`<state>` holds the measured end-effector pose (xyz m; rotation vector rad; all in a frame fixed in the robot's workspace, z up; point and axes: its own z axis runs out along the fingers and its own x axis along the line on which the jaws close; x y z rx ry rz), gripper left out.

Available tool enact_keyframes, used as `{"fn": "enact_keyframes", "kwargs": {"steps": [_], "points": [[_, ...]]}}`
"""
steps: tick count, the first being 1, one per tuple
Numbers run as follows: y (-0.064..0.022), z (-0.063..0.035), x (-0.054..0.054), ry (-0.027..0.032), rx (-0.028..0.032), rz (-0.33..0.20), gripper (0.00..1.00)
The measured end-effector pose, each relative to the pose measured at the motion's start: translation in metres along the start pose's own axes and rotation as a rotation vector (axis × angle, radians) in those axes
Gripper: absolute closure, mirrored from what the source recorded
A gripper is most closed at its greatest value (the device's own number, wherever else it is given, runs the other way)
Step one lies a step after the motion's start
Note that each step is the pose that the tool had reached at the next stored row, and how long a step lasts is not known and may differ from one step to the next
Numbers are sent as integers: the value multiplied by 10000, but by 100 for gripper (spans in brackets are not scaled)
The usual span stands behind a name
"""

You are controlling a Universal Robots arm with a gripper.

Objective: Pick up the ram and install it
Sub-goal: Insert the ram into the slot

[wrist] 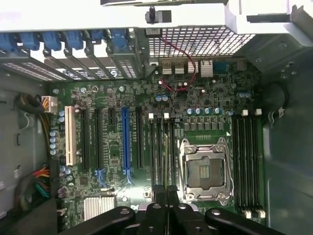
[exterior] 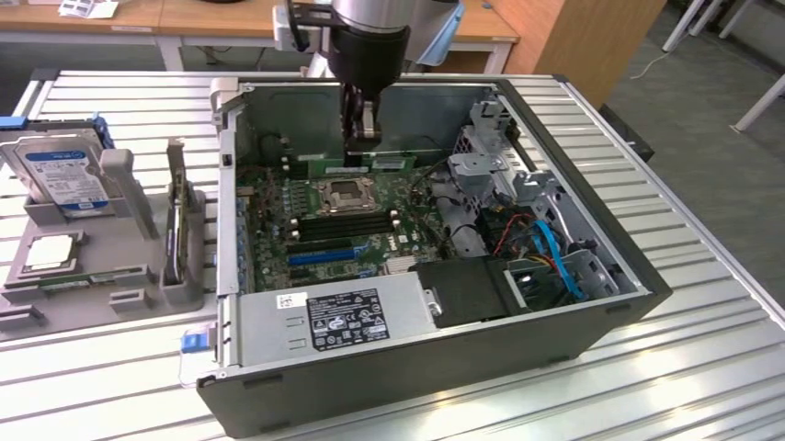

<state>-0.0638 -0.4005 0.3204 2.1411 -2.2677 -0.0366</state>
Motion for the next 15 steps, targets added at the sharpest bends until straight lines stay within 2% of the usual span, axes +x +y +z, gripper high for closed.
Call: {"fn": "enact_keyframes", "kwargs": {"steps": [10, 15], "points": [[-2, 182, -83, 0, 6, -92, 88], [-1, 186, -83, 4, 6, -107, 88]]}}
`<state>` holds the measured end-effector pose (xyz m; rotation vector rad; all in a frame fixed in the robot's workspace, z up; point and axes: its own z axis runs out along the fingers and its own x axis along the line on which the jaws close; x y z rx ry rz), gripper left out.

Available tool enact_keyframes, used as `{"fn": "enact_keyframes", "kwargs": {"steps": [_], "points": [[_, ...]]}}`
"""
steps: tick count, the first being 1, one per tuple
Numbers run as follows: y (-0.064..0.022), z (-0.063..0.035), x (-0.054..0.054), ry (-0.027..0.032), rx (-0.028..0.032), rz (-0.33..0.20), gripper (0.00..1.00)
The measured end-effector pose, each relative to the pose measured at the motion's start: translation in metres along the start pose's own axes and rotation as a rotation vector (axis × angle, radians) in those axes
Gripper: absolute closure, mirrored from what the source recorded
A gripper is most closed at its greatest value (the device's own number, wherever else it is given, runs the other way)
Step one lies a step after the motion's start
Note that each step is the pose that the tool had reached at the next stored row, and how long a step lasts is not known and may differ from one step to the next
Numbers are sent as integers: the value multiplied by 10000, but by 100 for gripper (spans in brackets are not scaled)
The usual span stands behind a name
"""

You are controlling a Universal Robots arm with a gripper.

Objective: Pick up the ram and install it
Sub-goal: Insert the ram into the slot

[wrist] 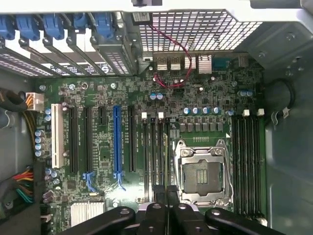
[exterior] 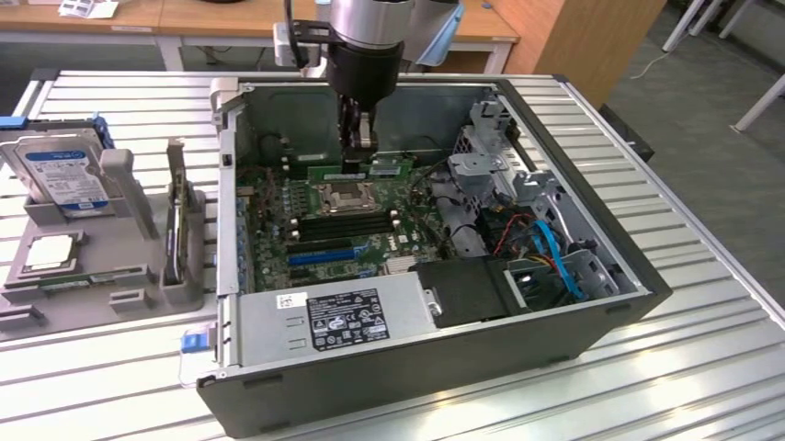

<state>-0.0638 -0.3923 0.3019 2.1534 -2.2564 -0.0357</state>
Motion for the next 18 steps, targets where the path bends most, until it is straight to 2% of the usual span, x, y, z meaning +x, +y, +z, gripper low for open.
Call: {"fn": "enact_keyframes", "kwargs": {"steps": [4, 7, 18], "points": [[0, 1, 0, 15, 0, -484, 88], [-1, 14, -1, 14, 2, -530, 88], [-4, 229, 0, 17, 1, -527, 88]]}}
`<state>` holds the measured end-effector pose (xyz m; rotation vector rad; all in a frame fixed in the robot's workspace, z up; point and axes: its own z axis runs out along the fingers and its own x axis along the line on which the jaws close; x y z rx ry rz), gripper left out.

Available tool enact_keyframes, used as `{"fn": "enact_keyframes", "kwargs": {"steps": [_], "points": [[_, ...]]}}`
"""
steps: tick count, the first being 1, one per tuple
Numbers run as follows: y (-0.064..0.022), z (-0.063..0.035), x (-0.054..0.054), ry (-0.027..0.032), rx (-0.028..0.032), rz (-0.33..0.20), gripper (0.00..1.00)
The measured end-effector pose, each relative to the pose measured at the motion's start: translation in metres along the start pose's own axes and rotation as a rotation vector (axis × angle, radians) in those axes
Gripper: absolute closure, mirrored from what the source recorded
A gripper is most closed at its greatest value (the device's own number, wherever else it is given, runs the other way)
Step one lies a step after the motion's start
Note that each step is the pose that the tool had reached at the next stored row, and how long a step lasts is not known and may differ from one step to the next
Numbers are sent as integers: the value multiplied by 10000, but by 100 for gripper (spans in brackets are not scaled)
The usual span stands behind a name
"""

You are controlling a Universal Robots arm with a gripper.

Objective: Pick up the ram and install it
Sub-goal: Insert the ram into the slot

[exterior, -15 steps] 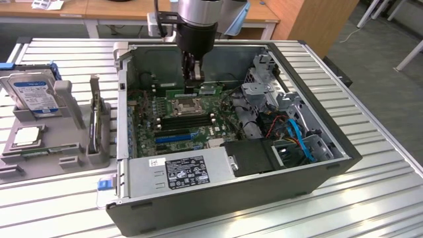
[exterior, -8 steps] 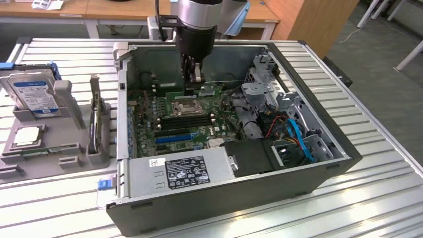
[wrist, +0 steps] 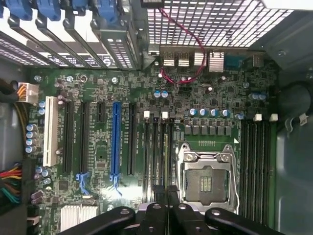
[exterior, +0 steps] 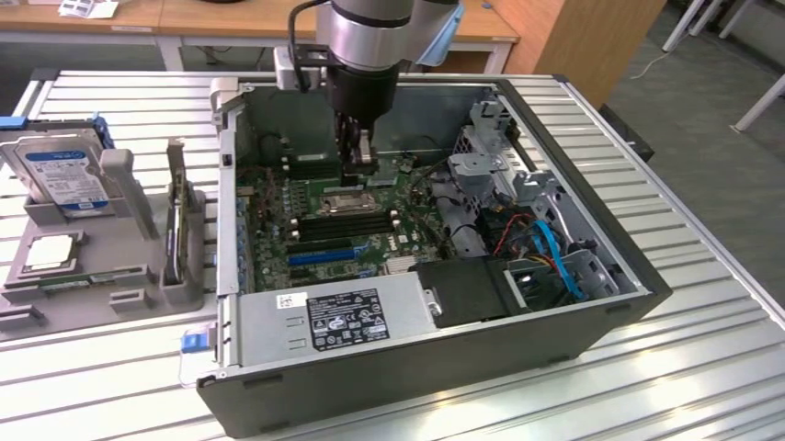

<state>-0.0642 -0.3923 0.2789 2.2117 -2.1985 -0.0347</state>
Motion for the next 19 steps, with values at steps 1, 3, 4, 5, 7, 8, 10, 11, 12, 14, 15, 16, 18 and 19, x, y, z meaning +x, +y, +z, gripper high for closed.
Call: {"fn": "enact_keyframes", "kwargs": {"steps": [1, 3, 4, 5, 7, 8, 10, 11, 12, 14, 15, 16, 18, 19], "points": [[0, 19, 0, 0, 0, 0, 88], [-1, 56, 0, 0, 0, 0, 88], [-1, 74, 0, -1, 0, 0, 88], [-2, 92, 0, -1, 1, 0, 88], [-2, 112, 0, 0, 0, 0, 88], [-2, 112, 0, 1, 1, 0, 88], [2, 112, 0, 0, 1, 1, 88], [18, 114, 1, -1, 2, 3, 88], [39, 114, 1, 0, 4, 5, 88], [99, 117, 2, 0, 17, 9, 88], [111, 118, 1, -2, 18, 13, 88], [111, 118, 1, -1, 19, 12, 88], [114, 119, 1, -1, 19, 50, 88], [115, 119, 2, -3, 19, 146, 88]]}}
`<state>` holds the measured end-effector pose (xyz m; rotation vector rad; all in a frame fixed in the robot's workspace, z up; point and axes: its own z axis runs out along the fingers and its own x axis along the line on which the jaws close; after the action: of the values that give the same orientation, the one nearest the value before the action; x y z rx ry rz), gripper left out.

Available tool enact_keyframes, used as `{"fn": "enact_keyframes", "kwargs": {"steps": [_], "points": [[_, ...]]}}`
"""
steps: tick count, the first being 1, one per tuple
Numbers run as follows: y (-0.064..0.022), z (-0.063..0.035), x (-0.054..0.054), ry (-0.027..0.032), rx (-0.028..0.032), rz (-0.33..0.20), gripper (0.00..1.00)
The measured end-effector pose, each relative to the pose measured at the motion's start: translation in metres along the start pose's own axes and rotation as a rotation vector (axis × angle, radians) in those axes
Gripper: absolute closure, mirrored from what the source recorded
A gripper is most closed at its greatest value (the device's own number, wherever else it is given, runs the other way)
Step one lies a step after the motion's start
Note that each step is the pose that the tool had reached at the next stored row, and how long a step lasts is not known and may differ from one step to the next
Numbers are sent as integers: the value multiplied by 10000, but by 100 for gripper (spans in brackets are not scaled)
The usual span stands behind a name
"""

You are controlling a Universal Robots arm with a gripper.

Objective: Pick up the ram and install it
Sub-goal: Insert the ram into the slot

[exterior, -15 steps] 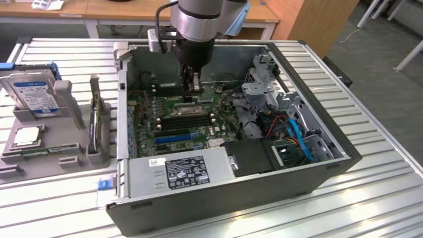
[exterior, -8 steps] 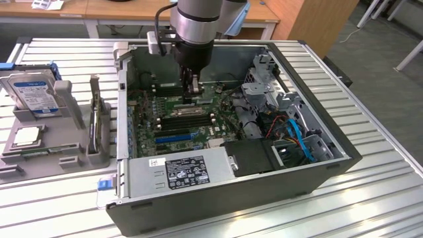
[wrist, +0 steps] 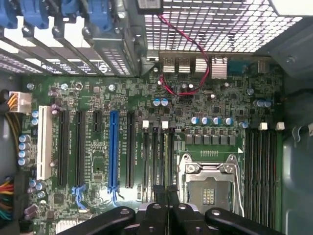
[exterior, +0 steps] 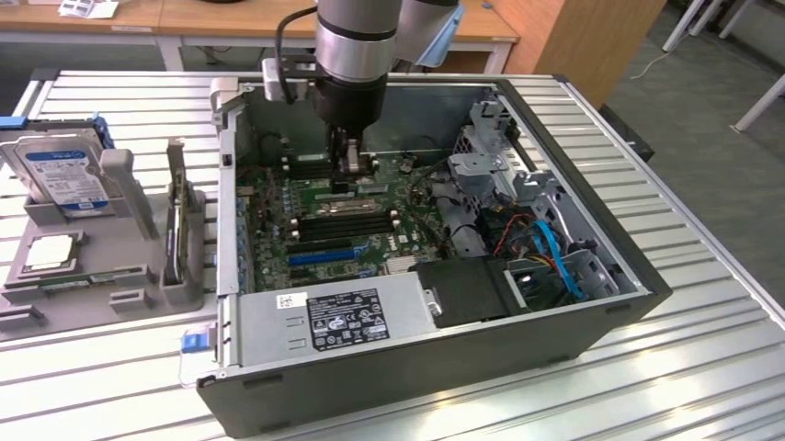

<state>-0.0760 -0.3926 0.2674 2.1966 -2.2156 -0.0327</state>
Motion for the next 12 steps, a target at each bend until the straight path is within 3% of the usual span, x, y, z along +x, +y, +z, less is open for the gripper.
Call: {"fn": "enact_keyframes", "kwargs": {"steps": [5, 12], "points": [[0, 2, 3, -10, 0, 234, 88], [2, 115, 6, 4, 2, 235, 88]]}}
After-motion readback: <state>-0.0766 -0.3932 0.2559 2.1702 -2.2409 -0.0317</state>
